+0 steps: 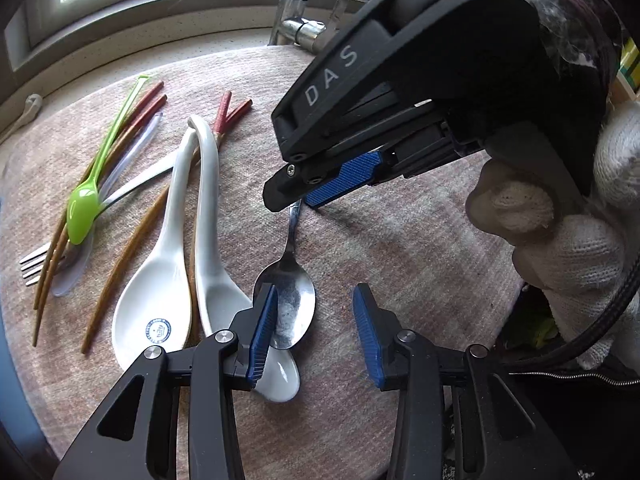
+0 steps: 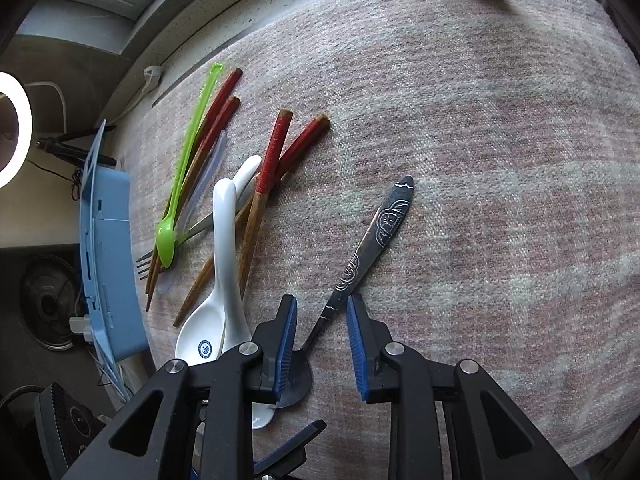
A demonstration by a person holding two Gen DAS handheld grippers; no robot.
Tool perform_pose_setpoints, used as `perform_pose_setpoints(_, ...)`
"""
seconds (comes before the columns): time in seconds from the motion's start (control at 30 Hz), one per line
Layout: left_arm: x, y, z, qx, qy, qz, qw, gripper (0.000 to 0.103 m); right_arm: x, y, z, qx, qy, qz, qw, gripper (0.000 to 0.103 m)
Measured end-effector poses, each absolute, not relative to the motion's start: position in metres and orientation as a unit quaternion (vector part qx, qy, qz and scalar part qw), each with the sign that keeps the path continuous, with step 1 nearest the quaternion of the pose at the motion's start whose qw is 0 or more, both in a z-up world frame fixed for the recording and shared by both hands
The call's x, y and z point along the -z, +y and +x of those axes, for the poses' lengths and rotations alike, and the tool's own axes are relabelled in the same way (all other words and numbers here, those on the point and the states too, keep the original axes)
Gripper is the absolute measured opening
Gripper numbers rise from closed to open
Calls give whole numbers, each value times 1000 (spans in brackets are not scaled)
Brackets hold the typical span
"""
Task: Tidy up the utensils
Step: 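Close the left tool on the steel spoon's handle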
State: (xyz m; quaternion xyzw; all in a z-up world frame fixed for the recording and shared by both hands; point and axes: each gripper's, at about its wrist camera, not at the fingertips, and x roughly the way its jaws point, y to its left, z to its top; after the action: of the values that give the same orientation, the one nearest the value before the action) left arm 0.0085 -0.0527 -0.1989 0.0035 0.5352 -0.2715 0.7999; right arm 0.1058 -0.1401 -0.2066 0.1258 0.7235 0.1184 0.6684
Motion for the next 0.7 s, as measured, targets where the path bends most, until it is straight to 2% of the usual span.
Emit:
perform_pose_setpoints(0.23, 198, -34, -9, 255, 514, -22, 819, 38, 204, -122, 110, -128, 733, 56, 666, 21)
perform_pose_setpoints(0.5, 191, -36, -4, 240, 514, 1, 823, 38, 204, -132, 122, -129, 741, 55, 657, 14)
perform_pose_setpoints(0.7, 200, -49, 20, 233, 533, 20, 813, 38, 203, -148, 133, -140, 737, 58, 658, 13)
